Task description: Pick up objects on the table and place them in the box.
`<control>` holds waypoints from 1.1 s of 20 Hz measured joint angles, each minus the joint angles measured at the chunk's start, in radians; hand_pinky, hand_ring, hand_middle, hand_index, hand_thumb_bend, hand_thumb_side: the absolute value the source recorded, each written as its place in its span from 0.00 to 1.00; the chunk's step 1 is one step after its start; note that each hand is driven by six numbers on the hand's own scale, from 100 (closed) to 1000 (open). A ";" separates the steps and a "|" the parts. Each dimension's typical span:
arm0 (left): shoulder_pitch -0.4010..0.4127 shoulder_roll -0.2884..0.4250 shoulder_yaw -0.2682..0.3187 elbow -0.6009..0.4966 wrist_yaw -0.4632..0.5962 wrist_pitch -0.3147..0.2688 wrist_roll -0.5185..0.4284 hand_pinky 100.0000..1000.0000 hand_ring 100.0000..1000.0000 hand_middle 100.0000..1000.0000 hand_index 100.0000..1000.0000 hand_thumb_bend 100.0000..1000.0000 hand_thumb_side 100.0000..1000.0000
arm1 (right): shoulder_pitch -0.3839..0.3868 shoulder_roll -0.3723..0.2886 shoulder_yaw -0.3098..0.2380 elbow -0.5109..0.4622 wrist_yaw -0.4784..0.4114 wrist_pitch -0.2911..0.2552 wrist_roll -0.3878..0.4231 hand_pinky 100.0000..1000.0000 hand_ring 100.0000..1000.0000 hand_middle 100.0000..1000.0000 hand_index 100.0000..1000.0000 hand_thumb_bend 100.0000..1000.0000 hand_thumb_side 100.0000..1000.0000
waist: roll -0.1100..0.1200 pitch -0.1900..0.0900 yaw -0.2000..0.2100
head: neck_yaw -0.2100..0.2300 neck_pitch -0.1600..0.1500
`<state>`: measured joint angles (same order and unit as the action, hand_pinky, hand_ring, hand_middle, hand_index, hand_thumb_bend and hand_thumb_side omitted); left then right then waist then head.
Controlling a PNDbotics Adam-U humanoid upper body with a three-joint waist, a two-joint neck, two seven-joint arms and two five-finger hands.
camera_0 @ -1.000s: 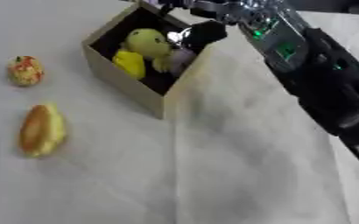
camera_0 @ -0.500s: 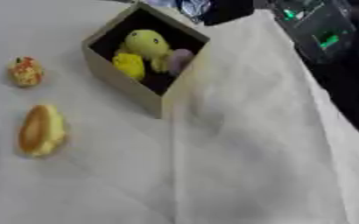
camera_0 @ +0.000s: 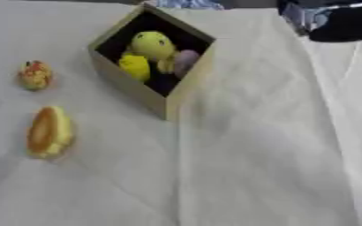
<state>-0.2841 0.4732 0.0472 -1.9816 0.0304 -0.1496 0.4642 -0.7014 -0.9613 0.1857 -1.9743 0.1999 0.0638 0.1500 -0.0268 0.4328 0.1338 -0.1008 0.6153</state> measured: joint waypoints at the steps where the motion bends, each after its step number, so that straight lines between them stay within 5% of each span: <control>1: -0.002 0.008 0.000 0.000 -0.004 -0.001 0.001 0.88 0.80 0.79 0.87 0.20 0.65 | 0.040 -0.018 -0.019 -0.004 0.000 -0.021 -0.022 0.84 0.89 0.78 0.85 0.00 0.25 | 0.003 0.003 -0.003 | 0.005 0.000; 7: -0.026 0.109 -0.001 0.000 -0.049 0.018 -0.004 0.87 0.80 0.80 0.88 0.22 0.63 | 0.204 -0.068 -0.117 -0.006 0.000 -0.105 -0.185 0.83 0.89 0.82 0.88 0.00 0.24 | 0.020 0.009 -0.023 | 0.039 0.000; 12: -0.051 0.287 -0.022 0.000 -0.179 0.115 -0.076 0.87 0.84 0.85 0.91 0.24 0.59 | 0.278 -0.075 -0.172 -0.009 0.000 -0.122 -0.315 0.83 0.88 0.82 0.87 0.00 0.19 | 0.033 0.008 -0.036 | 0.047 0.003; 17: -0.079 0.484 -0.063 -0.003 -0.331 0.195 -0.274 0.89 0.89 0.87 0.91 0.29 0.53 | 0.320 -0.075 -0.200 -0.011 0.019 -0.120 -0.392 0.83 0.88 0.82 0.87 0.00 0.18 | 0.047 -0.001 -0.047 | 0.045 0.010; 22: -0.116 0.646 -0.121 -0.004 -0.410 0.179 -0.513 0.90 0.90 0.87 0.91 0.36 0.53 | 0.323 -0.083 -0.212 -0.011 0.034 -0.117 -0.426 0.83 0.87 0.81 0.86 0.00 0.16 | 0.057 -0.003 -0.059 | 0.031 0.010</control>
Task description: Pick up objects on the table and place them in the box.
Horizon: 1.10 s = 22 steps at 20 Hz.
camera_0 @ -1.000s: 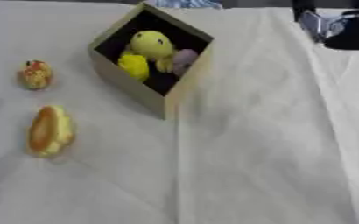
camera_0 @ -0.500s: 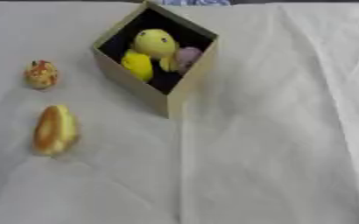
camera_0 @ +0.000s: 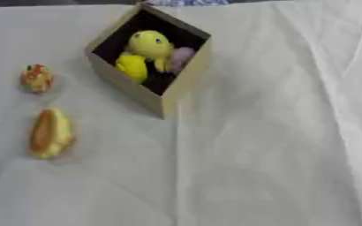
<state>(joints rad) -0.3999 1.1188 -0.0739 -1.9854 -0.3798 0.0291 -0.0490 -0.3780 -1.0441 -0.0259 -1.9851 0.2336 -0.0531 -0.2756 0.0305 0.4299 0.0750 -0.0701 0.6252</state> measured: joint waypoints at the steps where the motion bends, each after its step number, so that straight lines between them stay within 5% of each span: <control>1: -0.008 0.021 -0.014 0.000 -0.009 -0.007 -0.044 0.90 0.90 0.87 0.91 0.36 0.53 | 0.000 0.000 -0.001 0.000 0.002 0.000 -0.003 0.83 0.87 0.81 0.86 0.00 0.16 | 0.002 0.000 -0.001 | -0.002 0.000; 8: -0.044 0.062 -0.098 -0.005 -0.005 -0.024 -0.243 0.90 0.88 0.84 0.89 0.40 0.52 | -0.009 0.000 0.002 0.000 0.010 0.001 -0.002 0.83 0.86 0.80 0.86 0.00 0.18 | 0.007 0.000 -0.006 | -0.001 0.000; 22: -0.059 0.068 -0.180 -0.005 0.068 0.046 -0.325 0.90 0.87 0.84 0.92 0.40 0.52 | -0.017 0.002 0.002 0.000 0.010 0.008 0.005 0.83 0.86 0.80 0.85 0.00 0.19 | 0.008 0.000 -0.007 | 0.022 0.006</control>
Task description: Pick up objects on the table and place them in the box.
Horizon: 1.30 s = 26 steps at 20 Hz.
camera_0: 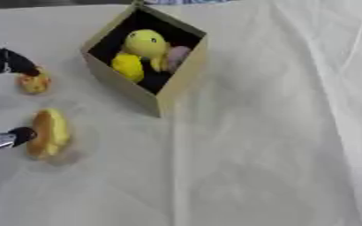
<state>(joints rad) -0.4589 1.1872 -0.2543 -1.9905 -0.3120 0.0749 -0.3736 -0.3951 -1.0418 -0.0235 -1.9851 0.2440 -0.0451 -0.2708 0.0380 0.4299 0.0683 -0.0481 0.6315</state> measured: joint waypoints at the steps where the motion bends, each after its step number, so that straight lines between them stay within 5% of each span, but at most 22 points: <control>1: -0.004 0.000 -0.006 0.000 0.002 0.009 -0.009 0.90 0.87 0.84 0.94 0.40 0.52 | 0.000 0.000 0.000 0.000 0.000 0.000 0.000 0.83 0.86 0.79 0.85 0.00 0.19 | -0.001 0.000 0.000 | 0.001 0.000; 14: -0.063 -0.046 -0.064 0.003 -0.036 0.159 -0.114 0.90 0.88 0.85 0.91 0.40 0.43 | -0.001 0.017 0.000 0.000 0.000 0.005 0.002 0.83 0.85 0.79 0.85 0.00 0.21 | -0.003 0.008 -0.008 | 0.008 -0.002; 26: -0.096 -0.096 -0.088 0.123 -0.080 0.158 -0.171 0.90 0.88 0.86 0.93 0.36 0.32 | 0.000 0.030 0.000 0.000 0.000 0.011 -0.004 0.83 0.84 0.78 0.84 0.00 0.22 | -0.004 0.019 -0.017 | 0.018 -0.017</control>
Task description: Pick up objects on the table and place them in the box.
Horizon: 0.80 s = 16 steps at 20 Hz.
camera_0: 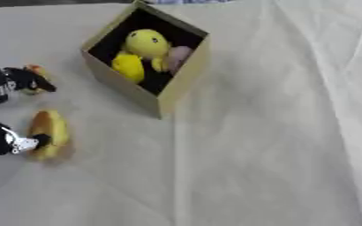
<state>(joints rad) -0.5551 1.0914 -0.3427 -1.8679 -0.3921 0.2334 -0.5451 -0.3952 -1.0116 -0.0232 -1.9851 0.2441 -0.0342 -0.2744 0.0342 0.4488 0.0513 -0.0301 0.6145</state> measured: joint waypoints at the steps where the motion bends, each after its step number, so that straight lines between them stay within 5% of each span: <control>1: 0.000 -0.001 -0.001 0.007 -0.006 -0.001 -0.005 0.90 0.88 0.86 0.93 0.36 0.32 | 0.000 0.002 0.000 0.000 0.000 0.001 -0.001 0.83 0.84 0.78 0.84 0.00 0.22 | 0.000 0.000 -0.001 | 0.001 0.000; 16: -0.012 -0.021 -0.018 0.071 -0.060 -0.029 -0.067 0.88 0.85 0.81 0.88 0.37 0.27 | 0.001 0.016 -0.001 0.000 0.000 0.003 -0.016 0.83 0.84 0.77 0.83 0.00 0.23 | -0.001 0.003 -0.005 | 0.004 -0.001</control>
<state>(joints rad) -0.5673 1.0707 -0.3608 -1.7974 -0.4516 0.2048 -0.6117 -0.3938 -0.9952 -0.0242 -1.9851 0.2441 -0.0315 -0.2900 0.0329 0.4514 0.0467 -0.0265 0.6131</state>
